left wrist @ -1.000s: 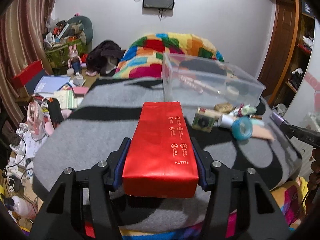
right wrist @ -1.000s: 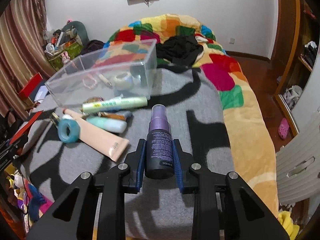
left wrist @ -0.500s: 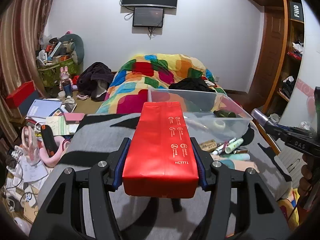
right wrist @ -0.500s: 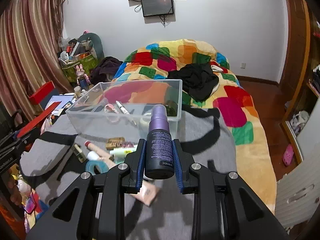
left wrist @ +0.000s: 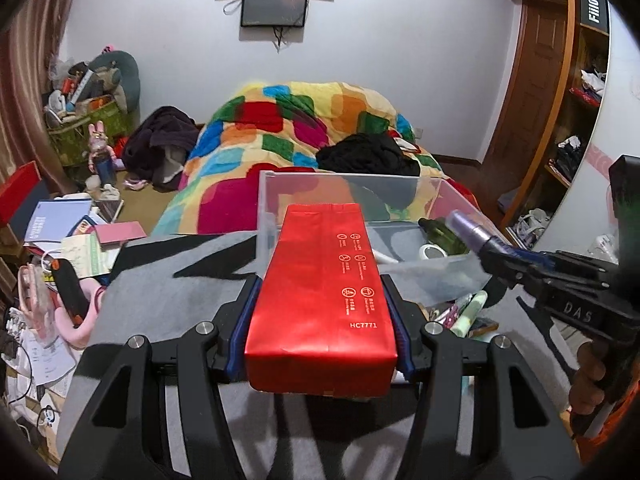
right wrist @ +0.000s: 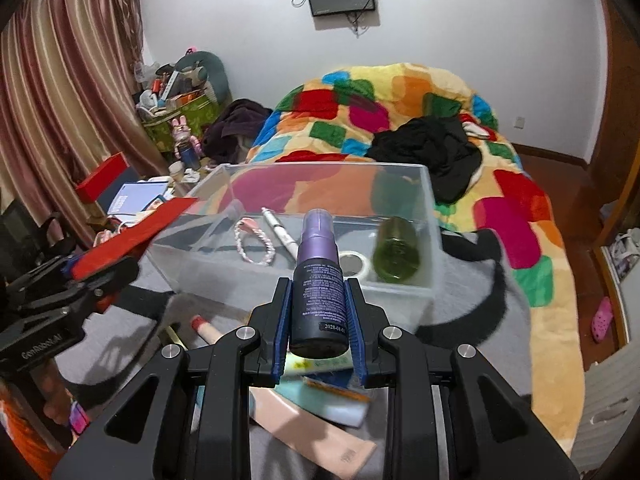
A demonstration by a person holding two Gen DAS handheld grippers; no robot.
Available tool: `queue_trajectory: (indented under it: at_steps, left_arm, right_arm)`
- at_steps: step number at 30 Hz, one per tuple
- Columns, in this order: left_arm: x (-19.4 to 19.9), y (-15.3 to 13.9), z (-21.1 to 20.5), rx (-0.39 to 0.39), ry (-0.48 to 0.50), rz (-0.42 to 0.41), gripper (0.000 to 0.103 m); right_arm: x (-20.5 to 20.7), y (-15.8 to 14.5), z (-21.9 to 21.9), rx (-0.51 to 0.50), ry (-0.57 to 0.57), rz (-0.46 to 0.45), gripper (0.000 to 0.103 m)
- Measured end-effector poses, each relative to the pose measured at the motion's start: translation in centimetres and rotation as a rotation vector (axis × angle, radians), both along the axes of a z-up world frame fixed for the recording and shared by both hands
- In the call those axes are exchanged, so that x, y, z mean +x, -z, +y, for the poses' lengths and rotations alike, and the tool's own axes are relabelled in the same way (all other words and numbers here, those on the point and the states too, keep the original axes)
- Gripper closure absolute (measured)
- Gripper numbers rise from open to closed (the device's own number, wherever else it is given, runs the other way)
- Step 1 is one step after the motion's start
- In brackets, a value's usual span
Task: Organize objects
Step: 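Place the red box and purple spray bottle into the clear box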
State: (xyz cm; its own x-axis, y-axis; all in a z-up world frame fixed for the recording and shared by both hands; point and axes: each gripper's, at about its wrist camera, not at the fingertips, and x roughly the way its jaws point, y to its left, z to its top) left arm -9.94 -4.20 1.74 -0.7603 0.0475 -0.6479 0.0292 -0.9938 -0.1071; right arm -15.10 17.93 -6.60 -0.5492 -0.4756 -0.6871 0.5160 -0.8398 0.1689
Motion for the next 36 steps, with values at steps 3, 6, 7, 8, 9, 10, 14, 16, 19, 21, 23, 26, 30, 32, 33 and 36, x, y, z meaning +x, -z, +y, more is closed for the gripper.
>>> queue_trajectory:
  at_steps: [3,6,7,8,9,10,14,16,19,21,23,26,30,32,33,36]
  left_arm:
    - [-1.4,0.1,0.3,-0.002,0.014,-0.024,0.047]
    - [-2.9,0.2,0.5,0.009,0.028,-0.053,0.047]
    - [-3.4,0.3,0.5,0.021,0.036,-0.066,0.047]
    - [-3.8,0.3,0.6,0.032,0.041,-0.074,0.047]
    - [-4.2,0.4,0.7,0.040,0.045,-0.082,0.047]
    - [-4.7,0.5,0.7,0.047,0.050,-0.092,0.047]
    - [-5.8,0.7,1.2,0.055,0.066,-0.116,0.047]
    - [-5.9,0.7,1.5,0.044,0.068,-0.114,0.047]
    - [-5.7,0.7,1.7,0.033,0.074,-0.110,0.046]
    - [-5.5,0.7,1.8,0.031,0.074,-0.108,0.045]
    - [-5.4,0.6,1.8,0.030,0.072,-0.104,0.040]
    - [-5.0,0.2,1.8,0.028,0.064,-0.081,0.032]
    - [-4.3,-0.7,1.9,0.016,0.062,-0.053,0.027]
    - [-3.8,-1.1,2.0,0.010,0.061,-0.039,0.024]
    - [-3.5,-1.4,2.0,0.006,0.058,-0.030,0.023]
    - [-2.4,-2.0,2.1,-0.005,0.055,-0.004,0.021]
  right_arm:
    - [-0.8,0.1,-1.1,0.018,-0.022,-0.015,0.080]
    - [-1.5,0.1,-2.0,0.029,-0.044,-0.035,0.080]
    - [-1.7,0.0,-2.2,0.037,-0.049,-0.036,0.080]
    - [-1.9,0.0,-2.5,0.038,-0.054,-0.040,0.080]
    - [-2.1,-0.1,-2.6,0.039,-0.057,-0.045,0.080]
    - [-2.3,-0.1,-2.7,0.040,-0.059,-0.049,0.080]
    - [-3.2,0.2,-3.3,0.051,-0.059,-0.069,0.080]
    - [-3.7,0.6,-3.6,0.053,-0.061,-0.088,0.080]
    - [-4.0,1.0,-3.7,0.050,-0.062,-0.102,0.080]
    - [-4.1,1.0,-3.5,0.044,-0.063,-0.110,0.080]
    - [-4.0,0.9,-3.5,0.044,-0.064,-0.110,0.080]
    - [-3.6,0.6,-3.4,0.051,-0.067,-0.101,0.079]
    - [-2.8,-0.1,-3.1,0.062,-0.073,-0.069,0.075]
    - [-2.3,-0.5,-2.8,0.062,-0.074,-0.045,0.068]
    - [-2.1,-0.8,-2.7,0.060,-0.074,-0.035,0.066]
    - [-1.1,-1.5,-1.9,0.050,-0.073,-0.004,0.059]
